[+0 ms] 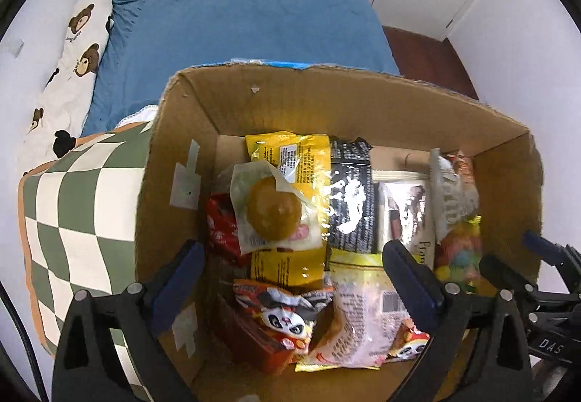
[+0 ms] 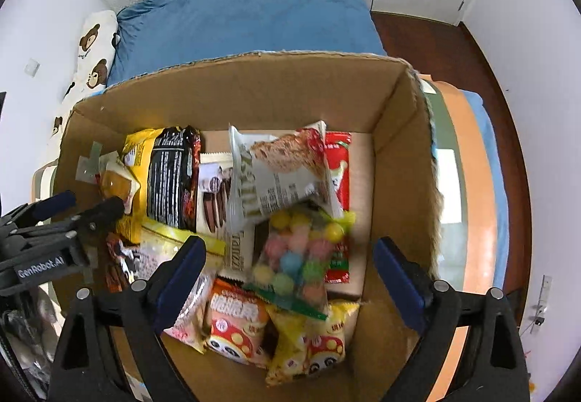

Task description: Organize snacks

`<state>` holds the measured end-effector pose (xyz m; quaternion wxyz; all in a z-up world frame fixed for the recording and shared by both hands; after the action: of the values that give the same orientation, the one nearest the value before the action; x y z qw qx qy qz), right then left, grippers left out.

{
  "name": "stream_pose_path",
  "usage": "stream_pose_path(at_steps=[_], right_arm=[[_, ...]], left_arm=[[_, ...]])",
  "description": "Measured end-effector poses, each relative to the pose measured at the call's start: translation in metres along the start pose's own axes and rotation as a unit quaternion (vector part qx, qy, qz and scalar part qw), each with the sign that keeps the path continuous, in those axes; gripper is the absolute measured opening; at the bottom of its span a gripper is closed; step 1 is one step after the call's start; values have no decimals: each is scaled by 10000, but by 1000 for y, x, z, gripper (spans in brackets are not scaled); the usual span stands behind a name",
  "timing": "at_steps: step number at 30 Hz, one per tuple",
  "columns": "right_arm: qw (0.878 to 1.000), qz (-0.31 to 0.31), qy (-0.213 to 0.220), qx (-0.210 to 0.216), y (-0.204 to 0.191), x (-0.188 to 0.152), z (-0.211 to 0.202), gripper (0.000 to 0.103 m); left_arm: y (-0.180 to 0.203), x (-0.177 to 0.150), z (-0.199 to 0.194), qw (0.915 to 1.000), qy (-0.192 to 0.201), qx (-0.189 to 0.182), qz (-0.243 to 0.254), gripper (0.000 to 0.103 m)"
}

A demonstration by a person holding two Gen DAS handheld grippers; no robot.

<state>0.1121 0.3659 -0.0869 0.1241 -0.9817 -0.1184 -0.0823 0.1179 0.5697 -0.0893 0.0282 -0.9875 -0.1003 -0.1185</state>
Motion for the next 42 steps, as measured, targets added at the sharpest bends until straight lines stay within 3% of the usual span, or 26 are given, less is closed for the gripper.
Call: stream_pose_path(at_steps=[10, 20, 32, 42], right_arm=[[9989, -60, 466, -50, -2, -26, -45, 96], [9905, -376, 1297, -249, -17, -67, -116, 96], [9776, -470, 2048, -68, -38, -139, -203, 97], [9620, -630, 2658, 54, -58, -221, -281, 98]], left_arm=[[3, -26, -64, 9971, 757, 31, -67, 101], [14, -72, -139, 9875, 1577, -10, -36, 101], [15, -150, -219, 9745, 2234, -91, -157, 101], [3, -221, -279, 9613, 2734, 302, -140, 101]])
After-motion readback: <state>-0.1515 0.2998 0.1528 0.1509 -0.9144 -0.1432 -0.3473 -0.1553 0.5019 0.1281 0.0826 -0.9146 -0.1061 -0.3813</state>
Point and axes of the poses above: each gripper's, at about its wrist camera, not at the fingertips, and z roughly the way its jaws point, y to its right, x to its top, the point moved 8 cm from there along z, roughly the way its jaws point, and after that the axes turned 8 degrees about x, right-handed, at the moved point
